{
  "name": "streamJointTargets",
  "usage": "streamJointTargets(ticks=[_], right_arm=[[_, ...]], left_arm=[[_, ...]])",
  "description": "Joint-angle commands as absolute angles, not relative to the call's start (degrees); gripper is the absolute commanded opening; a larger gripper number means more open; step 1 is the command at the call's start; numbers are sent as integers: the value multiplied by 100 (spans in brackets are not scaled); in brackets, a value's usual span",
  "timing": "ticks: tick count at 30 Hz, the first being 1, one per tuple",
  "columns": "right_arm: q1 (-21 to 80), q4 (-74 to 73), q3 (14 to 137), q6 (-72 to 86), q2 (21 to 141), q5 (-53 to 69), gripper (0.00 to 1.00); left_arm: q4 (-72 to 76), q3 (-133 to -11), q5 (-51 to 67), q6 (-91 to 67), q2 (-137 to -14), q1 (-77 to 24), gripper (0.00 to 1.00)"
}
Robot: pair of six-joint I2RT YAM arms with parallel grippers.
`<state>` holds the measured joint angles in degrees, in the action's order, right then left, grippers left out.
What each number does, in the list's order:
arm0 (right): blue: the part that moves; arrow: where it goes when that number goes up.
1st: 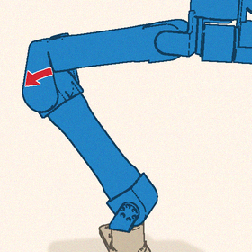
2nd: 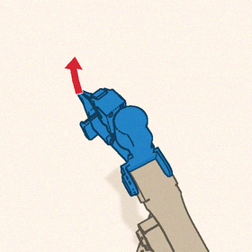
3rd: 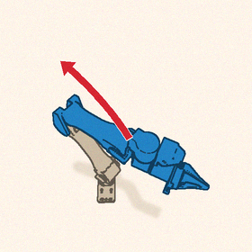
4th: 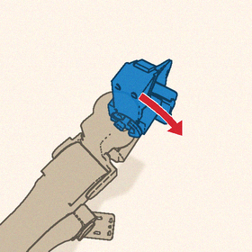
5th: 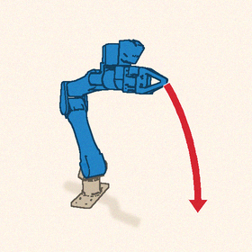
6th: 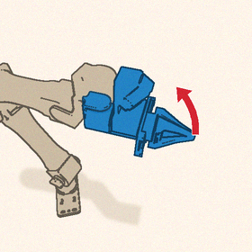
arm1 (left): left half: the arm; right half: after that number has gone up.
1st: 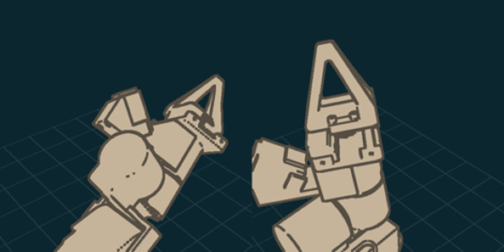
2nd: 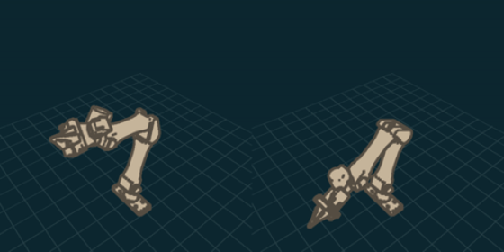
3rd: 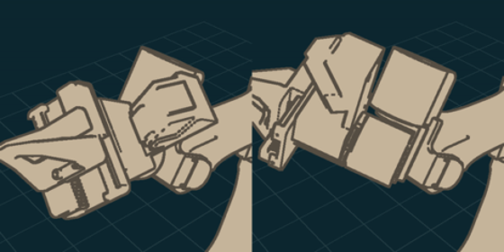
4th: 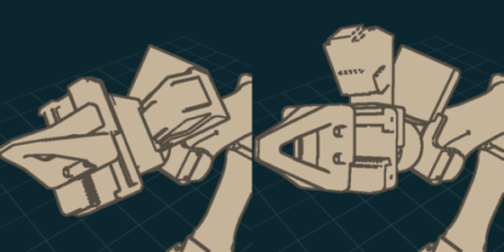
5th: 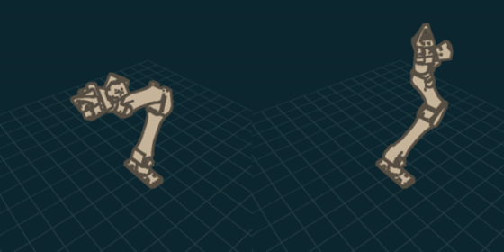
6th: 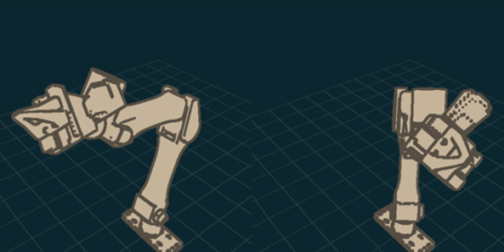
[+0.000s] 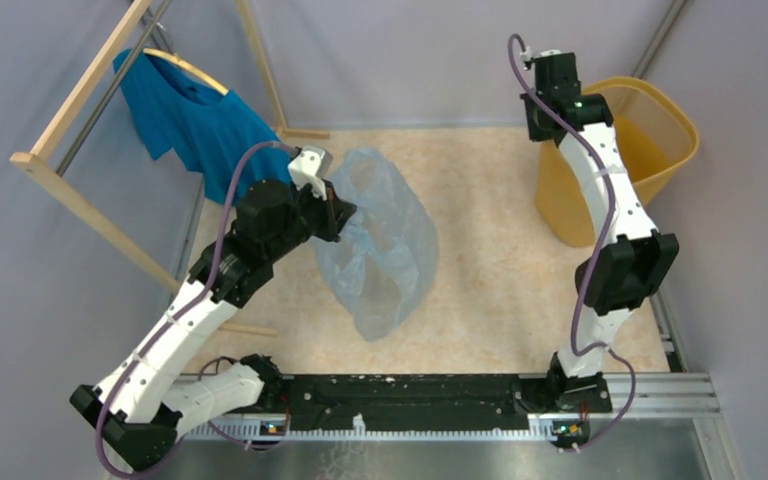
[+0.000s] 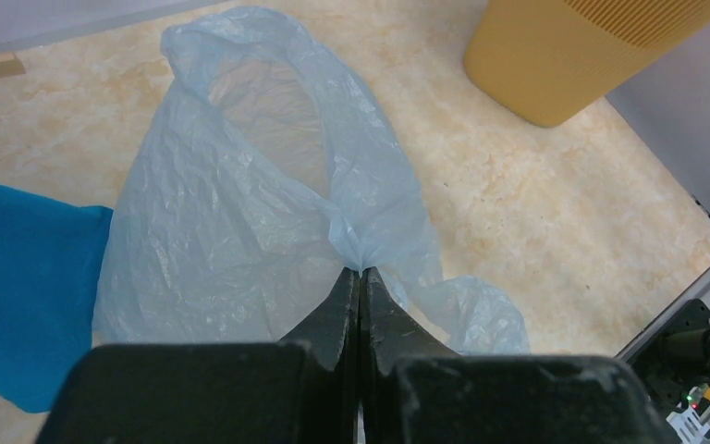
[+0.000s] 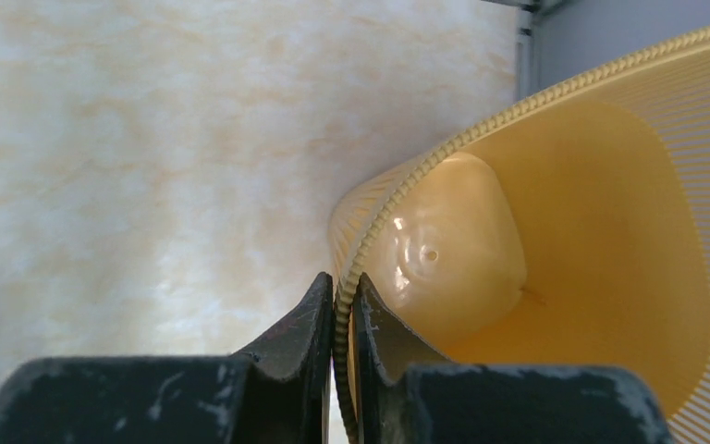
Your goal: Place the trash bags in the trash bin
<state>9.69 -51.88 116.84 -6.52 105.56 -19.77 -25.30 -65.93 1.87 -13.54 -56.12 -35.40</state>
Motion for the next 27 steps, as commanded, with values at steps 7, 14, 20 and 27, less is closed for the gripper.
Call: streamJointTargets(ticks=[7,14,20,27], right_arm=[[2765,-5563,10982,205,9475,-723,0],[4016,-5794,10934,479,9427,-290,0],[4236,-5783,10628,558,9349,-216,0],[4228,-5921,11361,602,9123,-302,39]], left_arm=[[-2904,-6854,-315,-1125,-5024,-3539,0],[-3112,-7030,-619,-1075,-4757,-3541,0],[-3145,-7322,-678,-1006,-4650,-3537,0],[-3010,-7375,-343,-1267,-4786,-3540,0]])
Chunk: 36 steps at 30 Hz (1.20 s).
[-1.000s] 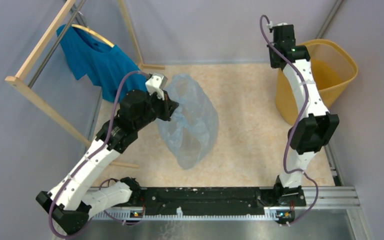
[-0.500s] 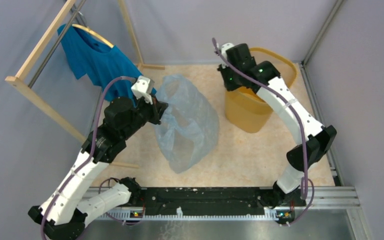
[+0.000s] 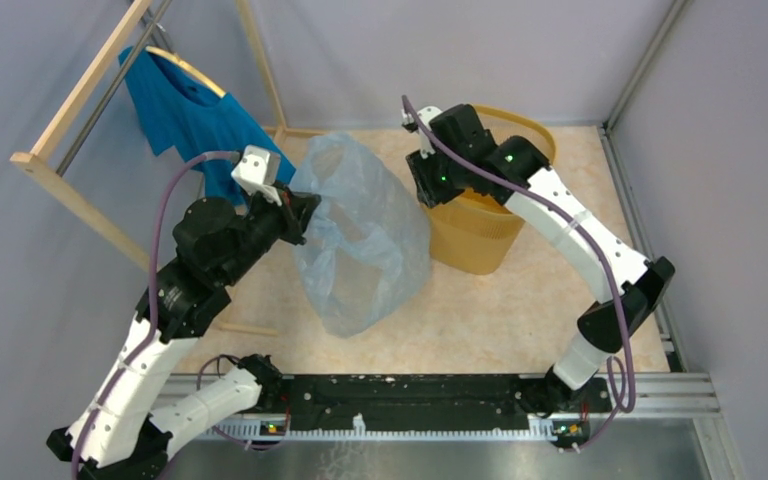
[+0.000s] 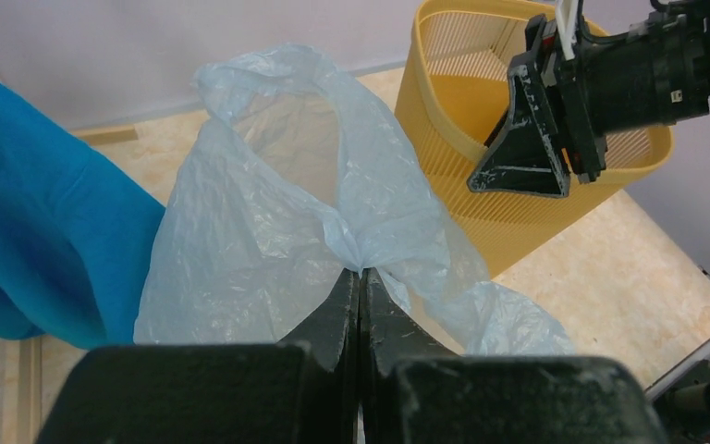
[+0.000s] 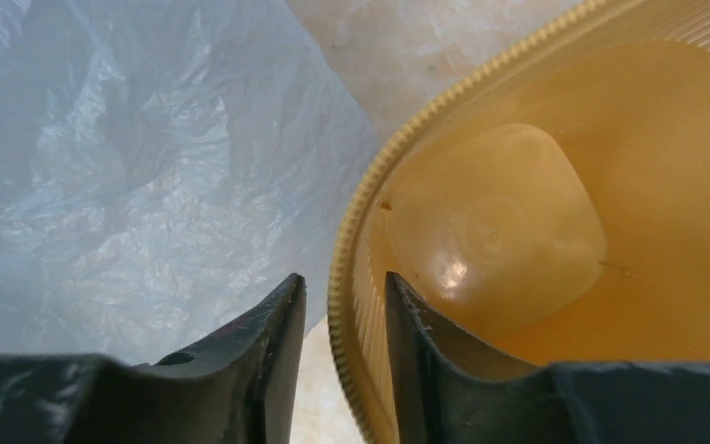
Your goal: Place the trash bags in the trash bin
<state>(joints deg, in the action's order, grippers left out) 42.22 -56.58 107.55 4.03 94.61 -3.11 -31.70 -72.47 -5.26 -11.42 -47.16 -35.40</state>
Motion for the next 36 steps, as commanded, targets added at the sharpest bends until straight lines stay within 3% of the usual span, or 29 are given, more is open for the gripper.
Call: streamJointTargets(ticks=[1,4,8,15,24,30,32,36], right_arm=[[4235,-5995,11489,598,9081,-391,46],[4245,-5973,11691,633,8877,-474,62],[4606,-5392,11794,780,8595,-40,72],[5620,-3390,10707,1461,8214,1243,74],[6038,-1815,9603,1959,8246,1607,72],[6082,-1407,9198,2055,8465,1291,59],[6083,-1225,9167,2077,8499,1300,49],[6084,-790,9027,2162,8446,1302,19]], left_arm=[[-2965,-7328,-297,-1312,-4775,-3536,0],[-2962,-7310,-249,-1451,-4743,-3535,0],[-2975,-7354,-233,-1565,-4722,-3537,0],[-2933,-7356,-131,-1685,-4753,-3538,0],[-2927,-7433,218,-1839,-4730,-3536,0],[-2908,-7465,229,-1890,-4700,-3538,0],[-2937,-7496,243,-1890,-4716,-3541,0],[-2992,-7633,147,-1837,-4725,-3537,0]])
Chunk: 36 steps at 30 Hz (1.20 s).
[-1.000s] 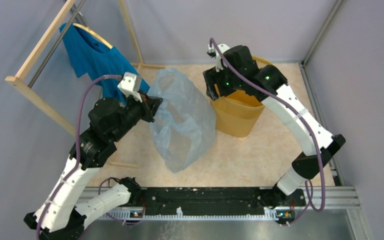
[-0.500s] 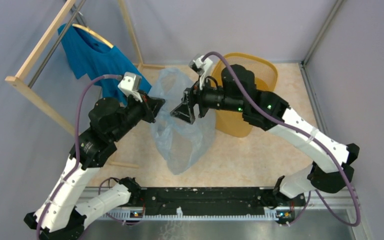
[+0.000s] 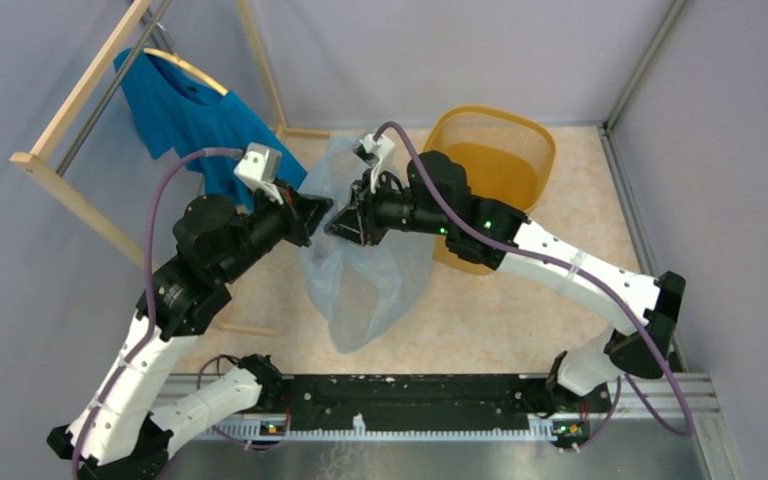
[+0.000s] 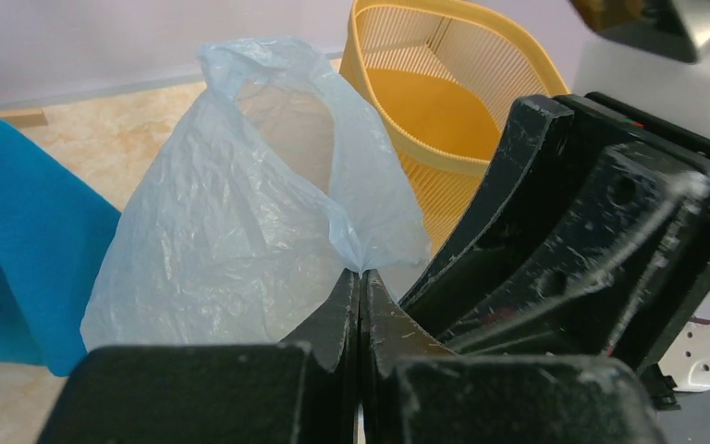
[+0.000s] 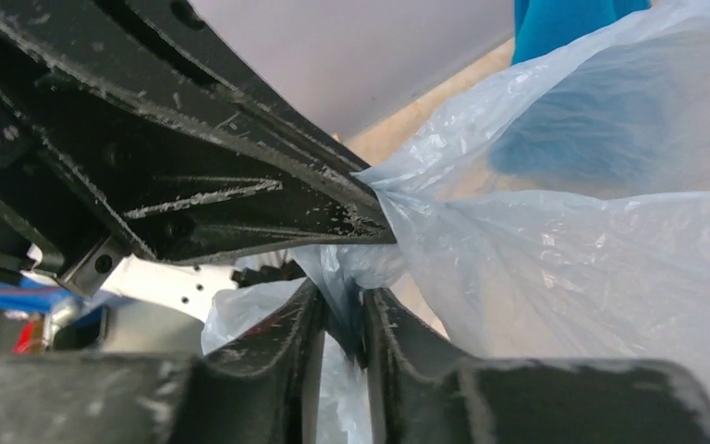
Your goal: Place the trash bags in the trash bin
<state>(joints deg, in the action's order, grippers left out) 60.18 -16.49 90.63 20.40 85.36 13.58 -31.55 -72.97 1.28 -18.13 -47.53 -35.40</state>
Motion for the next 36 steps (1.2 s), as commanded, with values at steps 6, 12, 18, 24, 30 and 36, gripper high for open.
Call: streamJointTargets(ticks=[6,12,18,24,30,36], right_arm=[[6082,-527,9135,2121,8463,1272,0],[6082,-549,9344,2089,8627,1511,41],[6087,-67,9077,2300,8565,1670,61],[6082,138,9206,2384,8629,1664,20],[6051,-239,9564,2030,8422,982,0],[5392,-575,10176,2110,8057,971,0]], left_arm=[[-3025,-8131,53,-1748,-4799,-3540,0],[-2878,-8204,47,-1837,-4773,-3536,0],[-2947,-8212,-134,-1907,-4802,-3541,0],[-2959,-8316,-32,-1888,-4799,-3540,0],[-2850,-8685,-168,-1670,-4559,-3536,74],[-2604,-8833,-588,-1293,-4235,-3535,99]])
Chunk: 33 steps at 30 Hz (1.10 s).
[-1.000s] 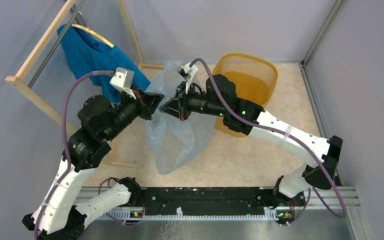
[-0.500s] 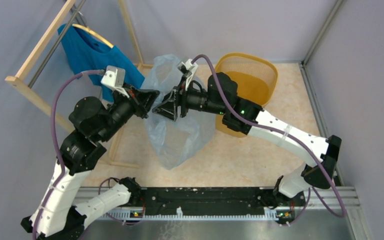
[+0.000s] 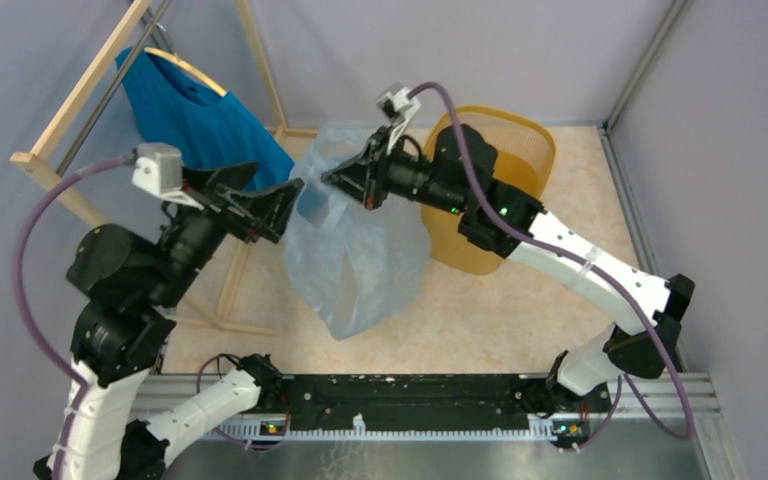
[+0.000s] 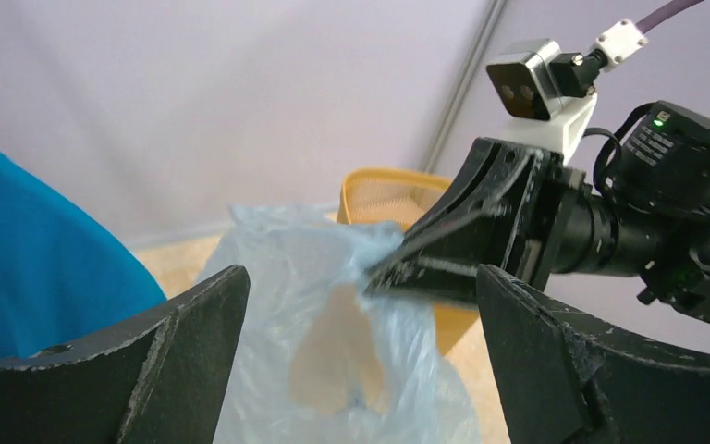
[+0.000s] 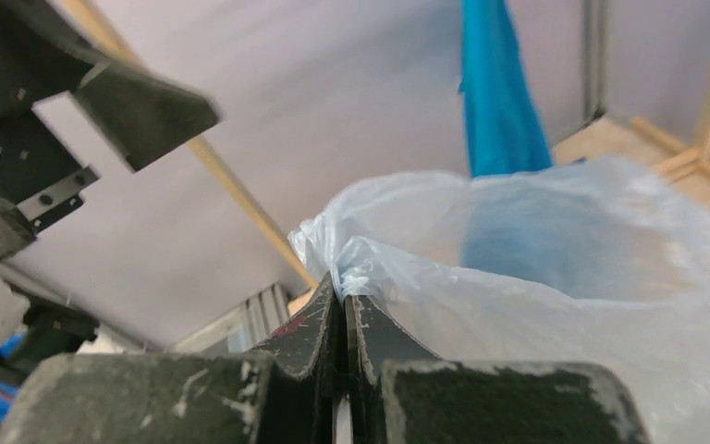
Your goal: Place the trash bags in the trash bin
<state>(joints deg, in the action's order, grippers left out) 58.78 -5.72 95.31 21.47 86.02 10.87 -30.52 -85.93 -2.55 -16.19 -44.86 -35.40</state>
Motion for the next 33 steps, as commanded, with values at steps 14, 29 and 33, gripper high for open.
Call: streamJointTargets(ticks=[14,29,33], right_arm=[[3182,-1484,12060,2628,7885,1878,0],[899,-2244,10271,3764,6825,2986,0],[596,-2815,10433,3436,6737,2900,0]], left_arm=[[-2108,-8208,-848,-1107,-4350,-3534,99],[-1678,-8684,-503,-977,-5667,-3539,99],[-1420,-8858,-698,-1033,-6213,-3541,99]])
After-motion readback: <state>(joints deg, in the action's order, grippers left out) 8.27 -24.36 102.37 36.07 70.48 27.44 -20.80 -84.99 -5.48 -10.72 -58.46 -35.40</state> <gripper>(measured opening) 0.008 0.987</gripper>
